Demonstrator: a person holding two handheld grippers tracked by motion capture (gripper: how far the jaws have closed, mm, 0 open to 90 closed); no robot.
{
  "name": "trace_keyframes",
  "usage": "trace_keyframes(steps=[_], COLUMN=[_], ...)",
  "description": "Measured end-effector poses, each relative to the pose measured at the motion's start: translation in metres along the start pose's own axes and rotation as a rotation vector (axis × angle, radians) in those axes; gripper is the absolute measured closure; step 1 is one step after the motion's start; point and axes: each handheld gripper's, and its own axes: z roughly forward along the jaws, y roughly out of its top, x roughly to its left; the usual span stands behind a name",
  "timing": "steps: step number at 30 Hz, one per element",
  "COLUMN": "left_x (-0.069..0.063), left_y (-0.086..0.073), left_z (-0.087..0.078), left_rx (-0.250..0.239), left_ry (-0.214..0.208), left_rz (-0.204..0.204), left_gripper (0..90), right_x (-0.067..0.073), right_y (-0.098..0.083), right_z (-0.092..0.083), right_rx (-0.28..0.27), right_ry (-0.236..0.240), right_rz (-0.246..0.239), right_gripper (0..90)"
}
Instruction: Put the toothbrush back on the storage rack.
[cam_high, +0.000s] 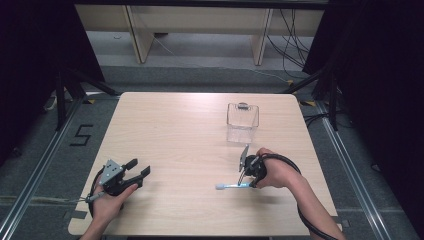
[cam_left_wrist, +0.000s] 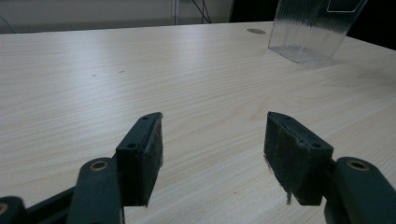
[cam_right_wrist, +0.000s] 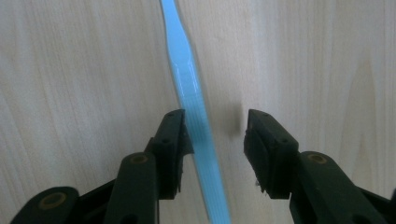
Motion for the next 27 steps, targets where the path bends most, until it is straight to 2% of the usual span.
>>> trace_keyframes(steps=[2,3,5,6,7,8,10,12,15,19,20,21,23,24,25,26,27], left_x=[0.0,0.0,0.0,-0.001,0.0,0.0,0.0,-0.001,-0.001,-0.001,-0.001,-0.001,-0.001,-0.001,-0.001,-0.001,-0.001], left_y=[0.0,0.0,0.0,0.001,0.0,0.0,0.0,0.0,0.001,0.001,0.001,0.0,0.001,0.001,0.0,0.001,0.001], left_z=[0.0,0.0,-0.001,-0.001,0.0,0.0,-0.001,-0.001,-0.001,-0.001,-0.001,0.0,-0.001,-0.001,-0.001,-0.001,-0.001], left_rx=[0.0,0.009,0.013,0.013,0.007,0.007,0.013,0.013,0.013,0.013,0.013,0.012,0.013,0.013,0.012,0.013,0.013], left_ry=[0.0,0.005,0.007,0.007,0.003,0.003,0.007,0.006,0.006,0.005,0.004,0.004,0.004,0.004,0.004,0.004,0.004], left_rz=[0.0,0.003,0.006,0.008,0.007,0.006,0.005,0.006,0.006,0.005,0.005,0.005,0.005,0.005,0.004,0.005,0.005], left_gripper=[36.7,36.7,36.7,36.7,36.7,36.7,36.7,36.7,36.7,36.7,36.7,36.7,36.7,36.7,36.7,36.7,36.6], right_x=[0.0,0.003,0.003,0.003,0.007,0.007,0.011,0.01,0.01,0.014,0.012,0.014,0.014,0.014,0.012,0.016,0.016], right_y=[0.0,0.002,0.006,0.006,0.008,0.01,0.013,0.014,0.015,0.018,0.019,0.019,0.02,0.02,0.02,0.021,0.021], right_z=[0.001,0.0,0.002,0.002,0.002,0.003,0.004,0.004,0.005,0.005,0.007,0.006,0.007,0.008,0.009,0.008,0.008], right_rx=[-0.01,0.001,-0.011,-0.011,0.01,0.0,0.022,0.011,0.009,0.025,0.019,0.022,0.023,0.023,0.01,0.034,0.034], right_ry=[0.003,0.004,0.009,0.009,0.015,0.012,0.018,0.011,0.011,0.022,0.022,0.016,0.018,0.02,0.02,0.023,0.023], right_rz=[-0.013,0.012,-0.037,-0.037,-0.012,-0.038,-0.028,-0.058,-0.074,-0.068,-0.102,-0.084,-0.086,-0.092,-0.127,-0.076,-0.076], right_gripper=[59.0,59.3,60.1,60.1,60.6,61.3,62.5,64.0,65.8,68.0,68.3,68.5,69.0,69.7,70.0,70.1,70.1])
